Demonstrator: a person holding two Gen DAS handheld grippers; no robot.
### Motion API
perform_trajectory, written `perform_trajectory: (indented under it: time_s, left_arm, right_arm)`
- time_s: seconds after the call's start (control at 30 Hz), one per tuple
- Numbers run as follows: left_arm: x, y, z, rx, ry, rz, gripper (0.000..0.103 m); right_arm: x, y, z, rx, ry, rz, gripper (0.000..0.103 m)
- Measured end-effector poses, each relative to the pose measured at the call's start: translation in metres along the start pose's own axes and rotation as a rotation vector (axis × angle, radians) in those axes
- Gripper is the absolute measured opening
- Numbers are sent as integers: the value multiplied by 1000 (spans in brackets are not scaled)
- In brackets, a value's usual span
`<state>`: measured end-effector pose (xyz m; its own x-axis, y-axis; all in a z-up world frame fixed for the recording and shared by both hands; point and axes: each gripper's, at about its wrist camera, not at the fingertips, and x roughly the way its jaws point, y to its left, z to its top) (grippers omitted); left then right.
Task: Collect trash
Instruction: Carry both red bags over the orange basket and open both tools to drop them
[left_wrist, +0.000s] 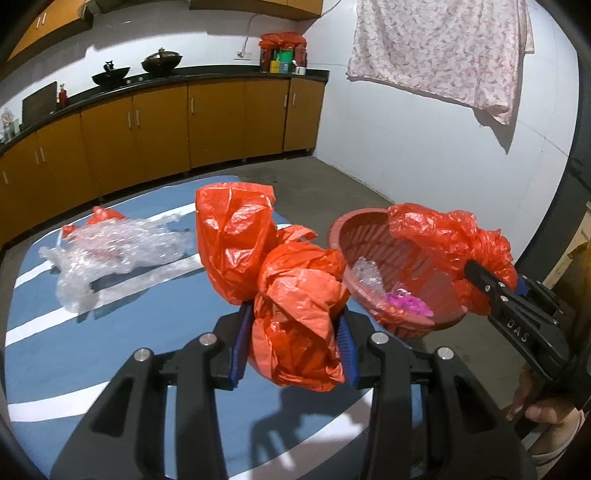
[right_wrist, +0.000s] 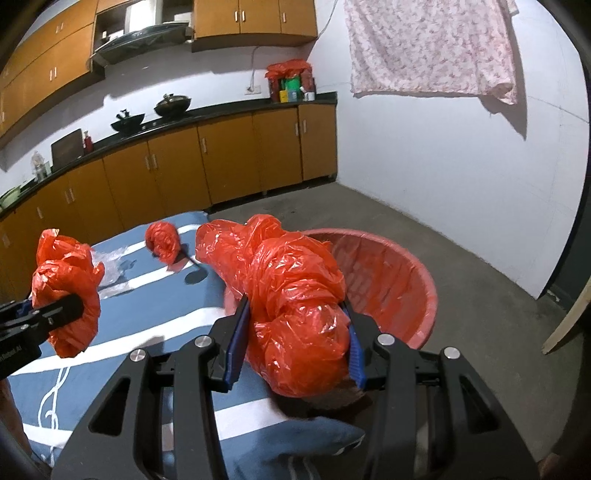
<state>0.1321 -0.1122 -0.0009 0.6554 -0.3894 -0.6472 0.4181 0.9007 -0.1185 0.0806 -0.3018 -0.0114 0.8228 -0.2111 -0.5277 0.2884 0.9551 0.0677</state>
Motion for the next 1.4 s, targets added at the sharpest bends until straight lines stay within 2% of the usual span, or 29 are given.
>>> perform_trajectory:
  time_s: [0.23,0.47,0.97,1.03,1.07,1.2,1.33,1.4]
  left_arm:
    - [17,-26,16,17,-2,-65,40]
    - [39,-47,28,29,19,-127,40]
    - [88,-93,47,95,49,-206,42]
    - [96,-97,50,94,54,-219,45]
    - [99,-99,51,92,57,-219,51]
    - [106,-95,50,67,64,-223,62]
    - [106,-78,43,49,63,-184,67]
    - [100,-67,37,40,58,-146,74]
  right_arm:
    - [4,-25,12,32,-15,-60,45]
    - [13,-40,17,65,-17,-79,45]
    - [42,-70,36,165,-33,-81,45]
    - [48,-74,41,186,-28,-61,52]
    - [51,-76,42,201,-24,-50,55]
    - [51,-79,43,201,-32,-49,67]
    - [48,-82,37,202,-28,-60,74]
    - [46,-80,33,193,-23,-64,78]
